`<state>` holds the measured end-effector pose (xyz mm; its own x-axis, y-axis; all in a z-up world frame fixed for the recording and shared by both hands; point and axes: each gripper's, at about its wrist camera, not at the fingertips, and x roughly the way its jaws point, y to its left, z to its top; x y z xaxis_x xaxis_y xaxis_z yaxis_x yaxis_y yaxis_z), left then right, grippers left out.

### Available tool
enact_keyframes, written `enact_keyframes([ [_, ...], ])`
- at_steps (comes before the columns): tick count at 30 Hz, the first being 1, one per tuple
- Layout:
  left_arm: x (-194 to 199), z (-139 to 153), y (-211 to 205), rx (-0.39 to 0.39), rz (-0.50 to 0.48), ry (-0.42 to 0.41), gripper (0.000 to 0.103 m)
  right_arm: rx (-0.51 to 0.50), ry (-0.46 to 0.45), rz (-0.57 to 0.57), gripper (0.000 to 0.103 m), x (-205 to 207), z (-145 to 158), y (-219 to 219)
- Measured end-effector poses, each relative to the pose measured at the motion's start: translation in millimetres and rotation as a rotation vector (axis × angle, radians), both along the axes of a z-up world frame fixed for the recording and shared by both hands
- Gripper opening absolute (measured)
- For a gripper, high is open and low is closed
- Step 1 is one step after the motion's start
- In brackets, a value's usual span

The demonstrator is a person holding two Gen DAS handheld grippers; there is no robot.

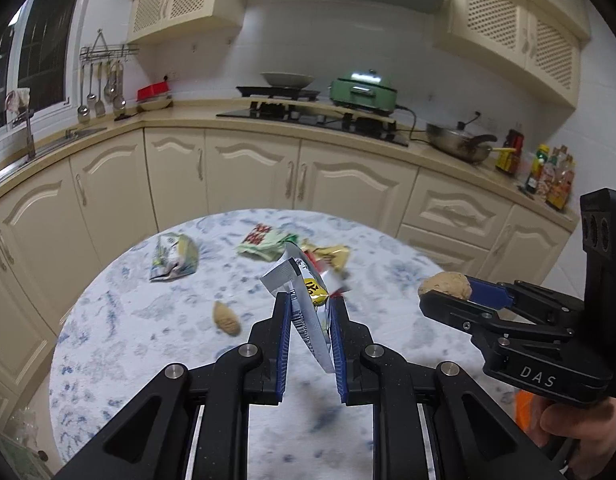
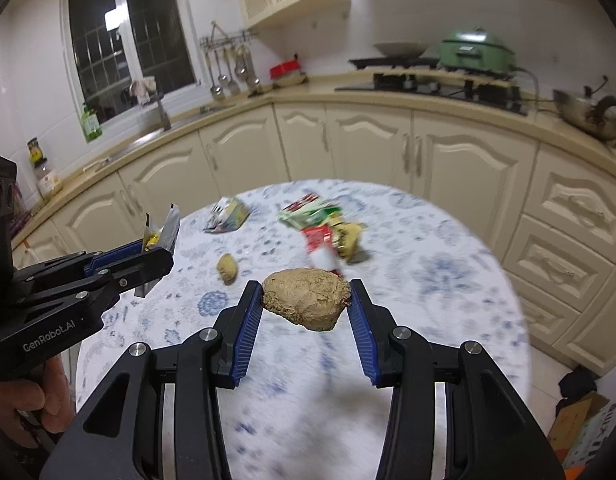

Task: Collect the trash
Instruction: 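Grasp the white snack packet with the left tool while the right tool grasps a potato, then carry the snack packet and potato in both tools to the blue bin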

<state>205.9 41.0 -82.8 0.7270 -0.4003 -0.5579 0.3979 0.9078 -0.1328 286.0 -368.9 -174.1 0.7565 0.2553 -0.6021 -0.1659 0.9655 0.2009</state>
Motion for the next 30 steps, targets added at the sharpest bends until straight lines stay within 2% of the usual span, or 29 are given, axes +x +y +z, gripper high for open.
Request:
enact_keyframes([
  [9, -27, 16, -65, -0.019, -0.11, -0.033, 0.015, -0.008, -0.068, -0.111, 0.044, -51, 26, -66],
  [15, -34, 18, -118, -0.037, -0.19, -0.032, 0.015, -0.009, -0.083, -0.204, 0.044, -83, 32, -114],
  [30, -21, -7, -259, -0.049, -0.391, 0.038, 0.015, -0.001, -0.038, -0.468, 0.044, -161, 13, -238],
])
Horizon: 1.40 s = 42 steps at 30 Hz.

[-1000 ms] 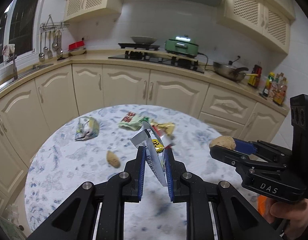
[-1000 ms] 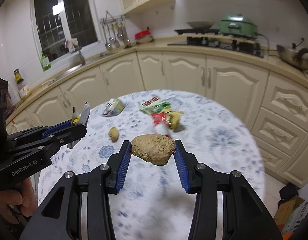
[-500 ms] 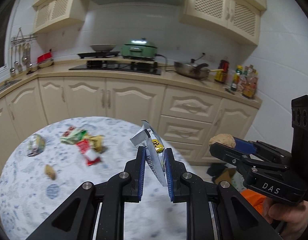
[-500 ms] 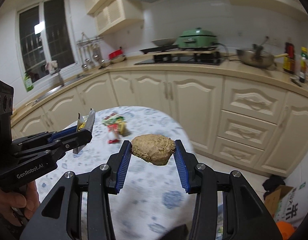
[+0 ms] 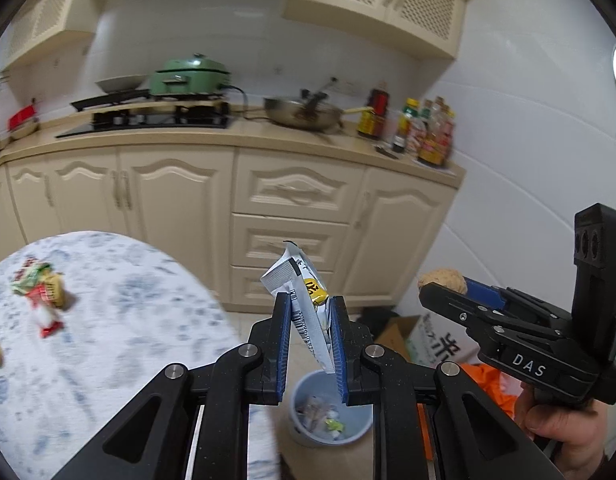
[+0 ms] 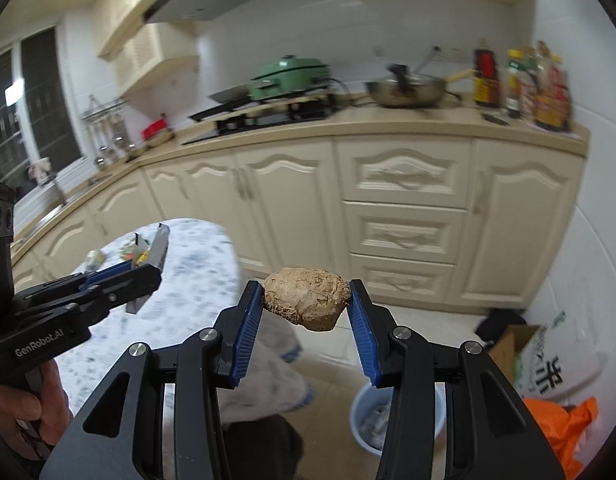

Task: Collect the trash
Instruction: 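Carry the snack packet and potato in both tools to the blue bin, then open both tools over the blue bin to drop the packet and potato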

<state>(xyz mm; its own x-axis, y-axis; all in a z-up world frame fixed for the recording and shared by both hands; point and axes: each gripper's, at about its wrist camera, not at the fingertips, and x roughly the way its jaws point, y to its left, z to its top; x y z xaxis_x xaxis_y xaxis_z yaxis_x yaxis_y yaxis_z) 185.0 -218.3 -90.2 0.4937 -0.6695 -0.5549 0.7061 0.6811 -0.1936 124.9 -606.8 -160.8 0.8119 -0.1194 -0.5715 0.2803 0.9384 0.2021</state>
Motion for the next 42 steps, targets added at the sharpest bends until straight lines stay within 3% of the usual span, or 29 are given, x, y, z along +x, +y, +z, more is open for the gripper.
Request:
enact_keyframes([
  [16, 53, -73, -147, 0.124, -0.133, 0.149, 0.015, 0.116, 0.119, -0.179, 0.044, -28, -81, -99],
  [26, 112, -141, -246, 0.255, -0.209, 0.298, 0.016, 0.241, 0.224, -0.216, 0.044, -14, -157, -143],
  [29, 129, -167, -276, 0.341, -0.217, 0.337, 0.023, 0.289, 0.251, -0.232, 0.046, -10, -180, -155],
  [32, 143, -181, -296, 0.376, -0.193, 0.358, 0.056, 0.337, 0.272, -0.254, 0.056, -9, -199, -167],
  [33, 146, -183, -302, 0.382, -0.176, 0.36, 0.075, 0.354, 0.276, -0.265, 0.059, -10, -204, -171],
  [34, 150, -184, -304, 0.38, -0.157, 0.356, 0.085, 0.364, 0.277, -0.272, 0.065, -11, -207, -173],
  [37, 161, -185, -313, 0.389, -0.12, 0.341, 0.097, 0.394, 0.269, -0.288, 0.083, -16, -211, -178],
  [40, 166, -183, -318, 0.389, -0.084, 0.325, 0.098, 0.401, 0.267, -0.321, 0.103, -20, -213, -181],
  [42, 162, -178, -316, 0.38, -0.065, 0.311, 0.099, 0.394, 0.264, -0.361, 0.103, -25, -210, -182],
])
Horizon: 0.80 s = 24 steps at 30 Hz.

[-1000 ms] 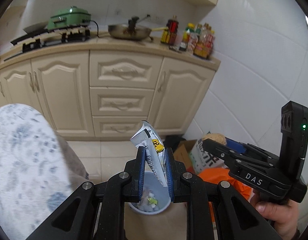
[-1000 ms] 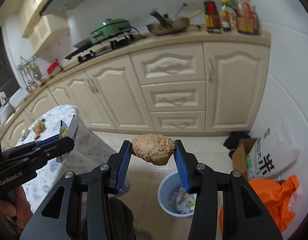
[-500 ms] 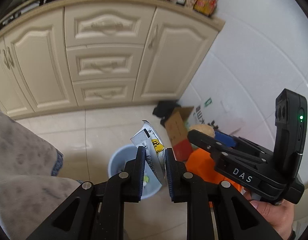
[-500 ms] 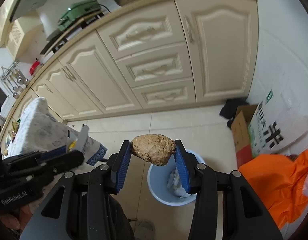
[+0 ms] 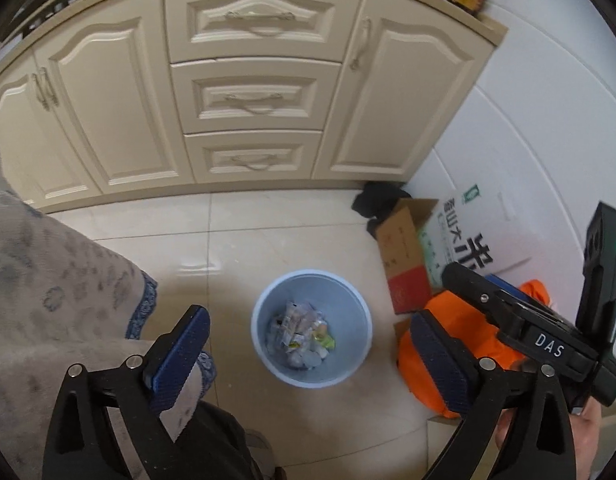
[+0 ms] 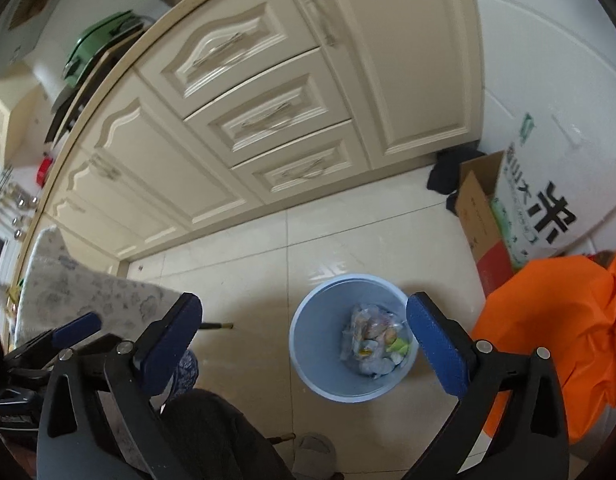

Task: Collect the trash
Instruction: 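Open both tools over the blue bin to drop the packet and potato, then move both open tools back over the table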

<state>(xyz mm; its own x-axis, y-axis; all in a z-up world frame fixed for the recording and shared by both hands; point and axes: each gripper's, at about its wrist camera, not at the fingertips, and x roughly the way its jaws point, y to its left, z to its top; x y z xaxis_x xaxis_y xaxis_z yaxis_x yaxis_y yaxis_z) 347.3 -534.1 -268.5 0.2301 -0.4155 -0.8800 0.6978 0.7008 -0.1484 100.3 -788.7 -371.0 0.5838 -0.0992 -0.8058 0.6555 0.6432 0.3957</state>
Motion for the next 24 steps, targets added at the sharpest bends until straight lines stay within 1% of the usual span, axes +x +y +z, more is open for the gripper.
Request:
enact_keyframes([
  [3, -12, 7, 3, -0.015, 0.009, -0.032, 0.1, -0.019, 0.014, -0.041, 0.103, -5, 5, -1],
  [5, -17, 12, 4, -0.025, 0.006, -0.053, 0.1, -0.016, 0.009, -0.045, 0.103, -8, 10, 0],
  [7, -25, 17, 21, -0.038, 0.005, -0.07, 0.1, -0.025, 0.007, -0.039, 0.103, -8, 16, 3],
  [8, -27, 22, 21, -0.049, 0.007, -0.078, 0.1, -0.031, 0.006, -0.034, 0.103, -8, 20, 5],
  [9, -32, 28, 39, -0.061, 0.006, -0.081, 0.1, -0.038, 0.002, -0.026, 0.103, -7, 25, 8],
  [11, -40, 39, 51, -0.089, 0.01, -0.09, 0.1, -0.047, -0.006, -0.015, 0.103, -6, 34, 14],
  [12, -45, 47, 66, -0.101, 0.012, -0.096, 0.1, -0.054, -0.012, -0.009, 0.103, -5, 39, 17],
  [17, -69, 85, 121, -0.17, 0.026, -0.154, 0.102, -0.091, -0.057, 0.023, 0.103, 2, 70, 39],
  [20, -79, 108, 163, -0.203, 0.038, -0.185, 0.102, -0.12, -0.077, 0.055, 0.103, 10, 89, 55],
  [24, -96, 136, 223, -0.247, 0.079, -0.24, 0.102, -0.155, -0.112, 0.113, 0.103, 25, 116, 83],
])
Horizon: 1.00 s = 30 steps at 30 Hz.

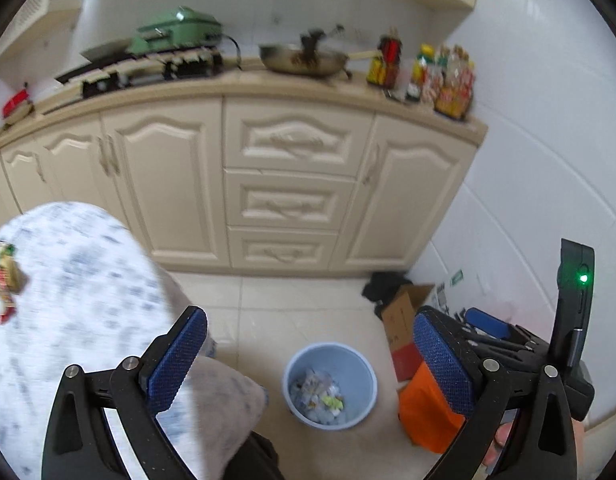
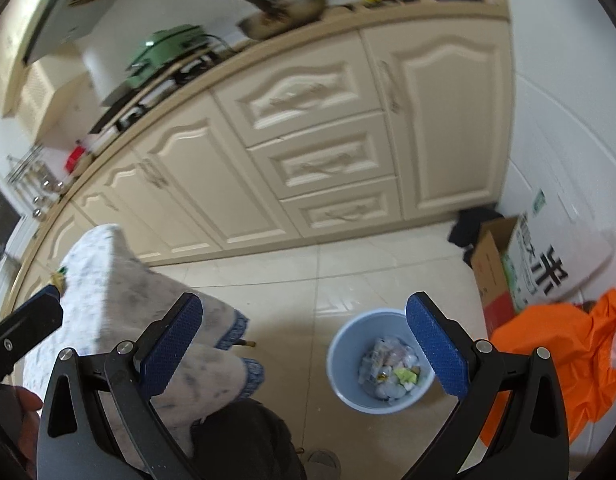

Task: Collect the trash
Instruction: 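Move both open tools back over the table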

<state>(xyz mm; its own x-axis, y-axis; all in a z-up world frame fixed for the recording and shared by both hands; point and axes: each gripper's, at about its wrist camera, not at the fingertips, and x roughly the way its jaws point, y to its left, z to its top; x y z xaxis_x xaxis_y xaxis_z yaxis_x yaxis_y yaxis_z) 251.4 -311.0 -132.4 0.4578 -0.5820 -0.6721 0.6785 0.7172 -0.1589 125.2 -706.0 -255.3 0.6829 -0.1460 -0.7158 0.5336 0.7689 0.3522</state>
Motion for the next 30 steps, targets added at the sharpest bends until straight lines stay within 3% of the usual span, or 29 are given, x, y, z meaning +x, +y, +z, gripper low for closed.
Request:
enact_keyframes([
  [9, -41, 44, 127, -0.077, 0.075, -0.09, 0.102, -0.081, -0.071, 0.144, 0.103, 35, 55, 75],
  [17, -73, 60, 244, -0.139, 0.197, -0.131, 0.102, -0.14, -0.125, 0.283, 0.103, 67, 93, 152],
  [26, -110, 56, 344, -0.119, 0.369, -0.187, 0.102, -0.186, -0.167, 0.451, 0.103, 108, 112, 239],
  [30, -115, 53, 364, -0.081, 0.438, -0.192, 0.102, -0.198, -0.175, 0.522, 0.103, 127, 113, 275],
])
